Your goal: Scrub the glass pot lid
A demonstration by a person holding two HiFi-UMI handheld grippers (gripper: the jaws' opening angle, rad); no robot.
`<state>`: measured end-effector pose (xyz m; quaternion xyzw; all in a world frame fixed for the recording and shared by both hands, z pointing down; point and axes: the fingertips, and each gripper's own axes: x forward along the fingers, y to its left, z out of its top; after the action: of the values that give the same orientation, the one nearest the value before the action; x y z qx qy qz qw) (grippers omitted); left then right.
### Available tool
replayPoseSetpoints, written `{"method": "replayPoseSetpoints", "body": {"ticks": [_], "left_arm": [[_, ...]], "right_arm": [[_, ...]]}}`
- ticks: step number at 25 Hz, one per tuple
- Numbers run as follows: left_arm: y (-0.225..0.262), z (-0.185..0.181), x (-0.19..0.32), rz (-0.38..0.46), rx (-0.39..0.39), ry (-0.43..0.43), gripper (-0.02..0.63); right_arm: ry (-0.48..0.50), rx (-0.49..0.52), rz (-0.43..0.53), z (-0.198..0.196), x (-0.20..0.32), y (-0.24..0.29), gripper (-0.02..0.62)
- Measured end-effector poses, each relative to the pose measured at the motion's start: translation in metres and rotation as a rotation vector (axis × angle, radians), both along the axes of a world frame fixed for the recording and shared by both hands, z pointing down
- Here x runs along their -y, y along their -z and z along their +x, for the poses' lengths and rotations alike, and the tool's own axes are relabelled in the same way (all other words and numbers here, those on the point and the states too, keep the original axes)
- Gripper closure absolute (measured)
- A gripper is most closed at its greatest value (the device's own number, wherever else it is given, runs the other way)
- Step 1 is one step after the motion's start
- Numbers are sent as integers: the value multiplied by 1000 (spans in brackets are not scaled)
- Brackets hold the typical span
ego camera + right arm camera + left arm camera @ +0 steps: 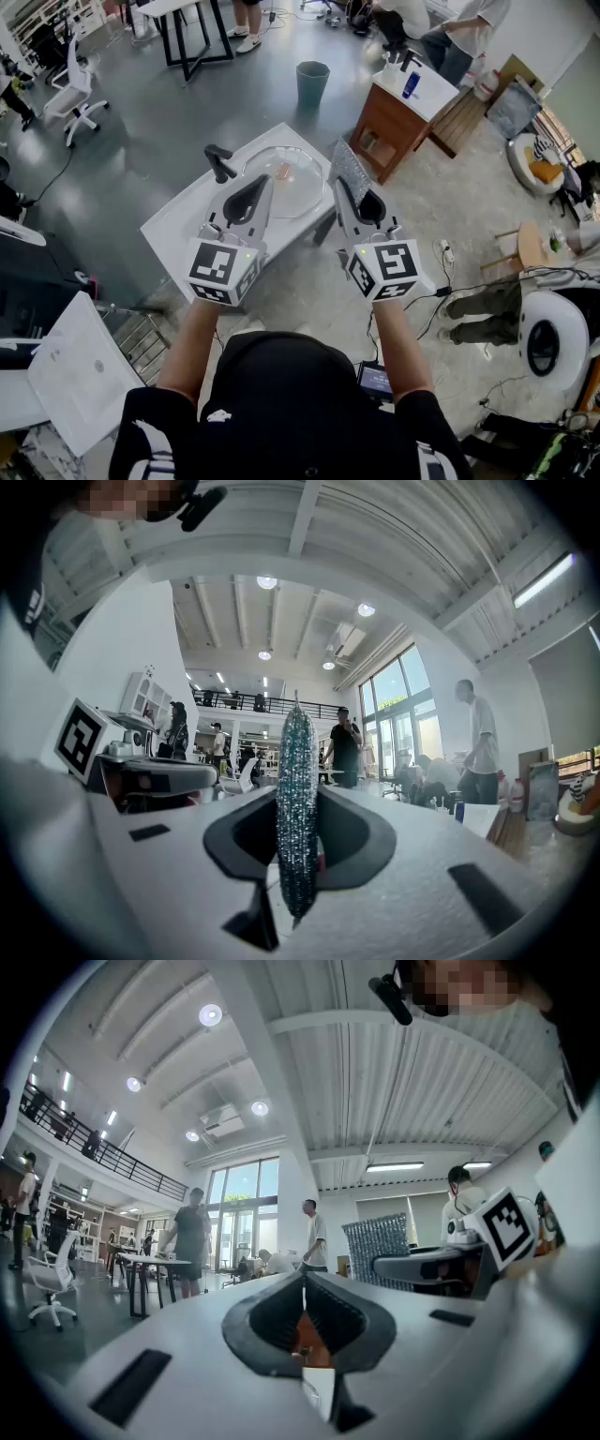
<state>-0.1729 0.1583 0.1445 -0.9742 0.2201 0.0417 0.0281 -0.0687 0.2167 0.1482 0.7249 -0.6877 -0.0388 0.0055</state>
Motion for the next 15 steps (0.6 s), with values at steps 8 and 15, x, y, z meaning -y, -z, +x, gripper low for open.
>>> {"method": "replayPoseSetpoints", "body": {"ticks": [8,15], "left_arm": [[0,13,0,1,8,-1,598],[-9,23,-3,-11,15,1,598]], "right_arm": [[10,45,3,10,2,-2,528],[16,47,-3,20,-2,-11,526]]}}
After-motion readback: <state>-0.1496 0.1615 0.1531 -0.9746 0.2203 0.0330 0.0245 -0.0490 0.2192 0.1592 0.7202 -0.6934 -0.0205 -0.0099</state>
